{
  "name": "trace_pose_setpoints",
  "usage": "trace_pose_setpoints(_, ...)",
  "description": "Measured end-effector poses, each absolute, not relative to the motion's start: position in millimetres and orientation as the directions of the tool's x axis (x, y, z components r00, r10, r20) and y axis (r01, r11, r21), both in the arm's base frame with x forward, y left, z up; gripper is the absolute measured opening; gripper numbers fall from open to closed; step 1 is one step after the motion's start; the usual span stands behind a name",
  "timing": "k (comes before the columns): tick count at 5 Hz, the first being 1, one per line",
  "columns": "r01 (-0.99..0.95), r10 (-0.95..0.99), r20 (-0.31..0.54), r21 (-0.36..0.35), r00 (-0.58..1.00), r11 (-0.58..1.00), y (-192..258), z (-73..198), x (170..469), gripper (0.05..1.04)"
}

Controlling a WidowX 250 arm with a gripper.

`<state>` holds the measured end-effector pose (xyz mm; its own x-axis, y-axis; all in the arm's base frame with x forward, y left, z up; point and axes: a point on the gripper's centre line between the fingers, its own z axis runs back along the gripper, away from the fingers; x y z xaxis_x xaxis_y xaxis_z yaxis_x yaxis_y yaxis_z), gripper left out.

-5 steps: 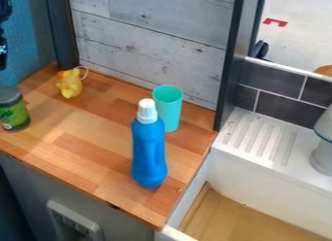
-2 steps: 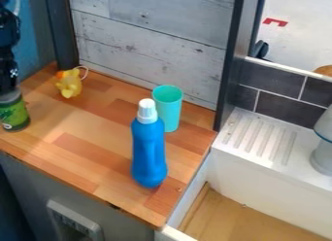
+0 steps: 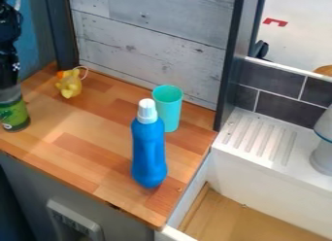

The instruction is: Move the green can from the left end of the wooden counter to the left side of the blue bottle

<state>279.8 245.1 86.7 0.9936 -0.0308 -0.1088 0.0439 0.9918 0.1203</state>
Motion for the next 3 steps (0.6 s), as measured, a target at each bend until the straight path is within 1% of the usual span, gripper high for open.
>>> trace_pose_setpoints(1, 0.034, -0.021, -0.117, 0.113, 0.993, 0.993, 248, 84, 282, 1.003)
trace_pose_setpoints(2, 0.028, -0.009, -0.149, 0.122, 0.989, 0.992, 252, 78, 281, 1.003)
trace_pose_setpoints(3, 0.012, 0.01, -0.159, 0.136, 0.987, 0.991, 259, 76, 280, 1.003)
